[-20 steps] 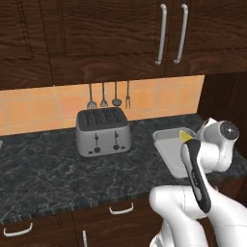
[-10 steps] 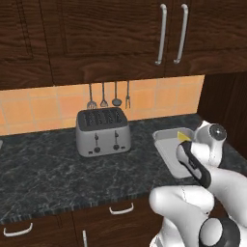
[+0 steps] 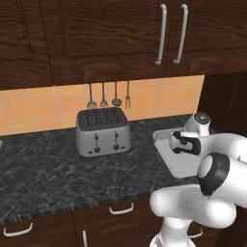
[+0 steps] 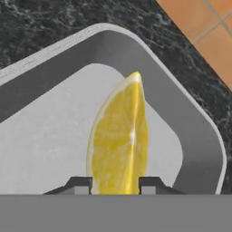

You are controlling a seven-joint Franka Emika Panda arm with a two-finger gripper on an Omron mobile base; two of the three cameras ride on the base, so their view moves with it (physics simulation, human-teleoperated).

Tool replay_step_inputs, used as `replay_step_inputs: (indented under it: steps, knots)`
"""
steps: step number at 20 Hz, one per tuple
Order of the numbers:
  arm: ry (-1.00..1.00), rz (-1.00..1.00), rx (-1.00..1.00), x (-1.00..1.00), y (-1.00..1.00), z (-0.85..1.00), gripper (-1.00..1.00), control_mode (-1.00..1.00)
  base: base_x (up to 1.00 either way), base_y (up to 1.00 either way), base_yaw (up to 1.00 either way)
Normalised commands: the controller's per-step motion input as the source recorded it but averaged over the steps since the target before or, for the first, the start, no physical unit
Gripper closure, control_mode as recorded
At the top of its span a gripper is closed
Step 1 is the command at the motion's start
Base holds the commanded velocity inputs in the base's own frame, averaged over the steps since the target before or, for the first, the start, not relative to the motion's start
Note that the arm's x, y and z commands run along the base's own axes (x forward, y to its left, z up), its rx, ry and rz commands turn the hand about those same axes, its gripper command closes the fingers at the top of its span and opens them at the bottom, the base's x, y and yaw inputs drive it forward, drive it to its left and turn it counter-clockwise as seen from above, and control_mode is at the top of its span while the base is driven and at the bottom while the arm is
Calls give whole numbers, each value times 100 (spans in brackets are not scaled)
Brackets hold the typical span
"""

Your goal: Place one lemon wedge and one fish in each tupperware on the nearby counter, to pack two identical lunches.

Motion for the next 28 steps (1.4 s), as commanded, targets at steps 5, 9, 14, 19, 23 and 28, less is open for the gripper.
replay_step_inputs:
  steps: [5, 9, 14, 19, 23, 28]
  knots:
    - [8, 2, 3, 33, -34, -30, 100, -100, 0, 0, 0]
    - [0, 3, 1, 25, -30, -39, 100, -100, 0, 0, 0]
    - [0, 1, 0, 40, -3, -51, -100, -100, 0, 0, 0]
    - [0, 0, 0, 13, 0, 6, -100, -100, 0, 0, 0]
    - [-10, 0, 1, -61, 0, 88, -100, -100, 0, 0, 0]
    - [-11, -3, 0, -74, 6, 100, -100, -100, 0, 0, 0]
